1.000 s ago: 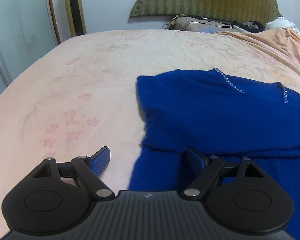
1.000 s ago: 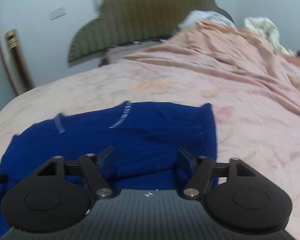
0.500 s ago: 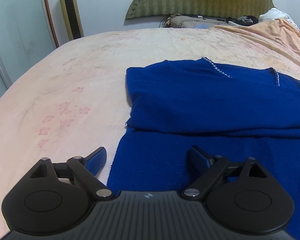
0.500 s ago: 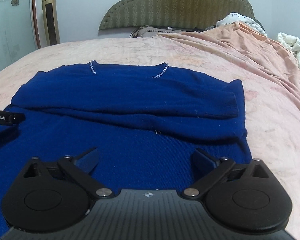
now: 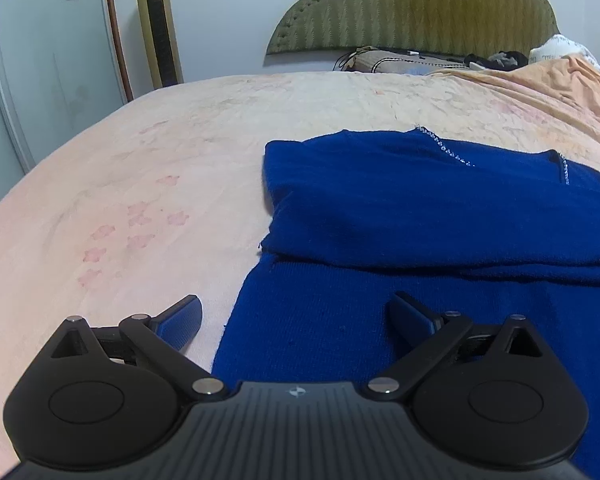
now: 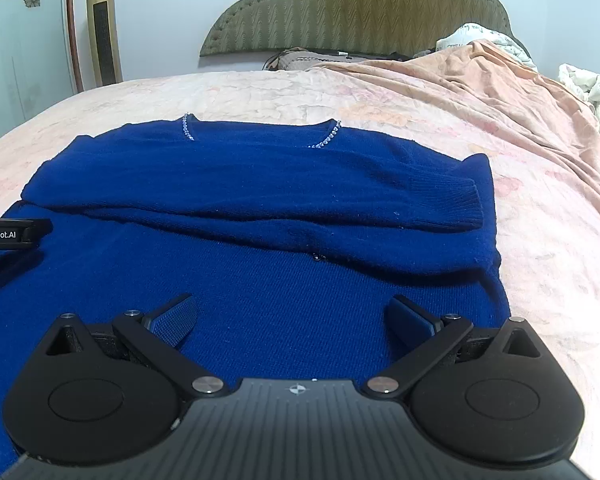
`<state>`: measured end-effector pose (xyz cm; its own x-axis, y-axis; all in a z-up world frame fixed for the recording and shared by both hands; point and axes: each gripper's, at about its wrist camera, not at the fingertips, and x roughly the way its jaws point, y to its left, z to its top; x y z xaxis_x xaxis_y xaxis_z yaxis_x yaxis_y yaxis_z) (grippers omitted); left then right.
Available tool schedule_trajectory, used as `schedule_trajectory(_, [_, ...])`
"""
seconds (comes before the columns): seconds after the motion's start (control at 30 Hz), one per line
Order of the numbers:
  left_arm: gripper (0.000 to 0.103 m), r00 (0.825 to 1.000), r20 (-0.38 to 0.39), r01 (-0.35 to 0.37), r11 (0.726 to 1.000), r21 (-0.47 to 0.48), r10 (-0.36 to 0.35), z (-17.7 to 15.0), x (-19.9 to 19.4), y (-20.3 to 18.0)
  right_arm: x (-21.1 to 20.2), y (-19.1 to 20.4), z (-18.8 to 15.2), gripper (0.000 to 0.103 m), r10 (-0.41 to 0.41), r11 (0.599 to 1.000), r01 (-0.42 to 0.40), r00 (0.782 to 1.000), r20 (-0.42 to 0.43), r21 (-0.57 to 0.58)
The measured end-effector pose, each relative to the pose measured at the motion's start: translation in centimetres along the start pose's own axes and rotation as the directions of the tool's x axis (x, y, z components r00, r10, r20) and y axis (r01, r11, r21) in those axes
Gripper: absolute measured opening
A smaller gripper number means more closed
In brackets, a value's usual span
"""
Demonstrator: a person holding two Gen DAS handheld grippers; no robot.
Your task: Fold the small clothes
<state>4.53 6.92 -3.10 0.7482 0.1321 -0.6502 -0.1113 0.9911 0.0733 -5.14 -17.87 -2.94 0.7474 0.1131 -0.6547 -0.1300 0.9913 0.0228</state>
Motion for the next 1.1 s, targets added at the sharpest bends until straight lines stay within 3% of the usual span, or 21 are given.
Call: schedule_trajectory(1.1, [0.102, 1.000, -0.007, 0.029, 0.999, -0.018, -0.030, 0.01, -0.08, 0.47, -0.13, -0.62, -0.06, 0.103, 0.060, 0.998, -0.060, 0.998, 0.016, 0.027])
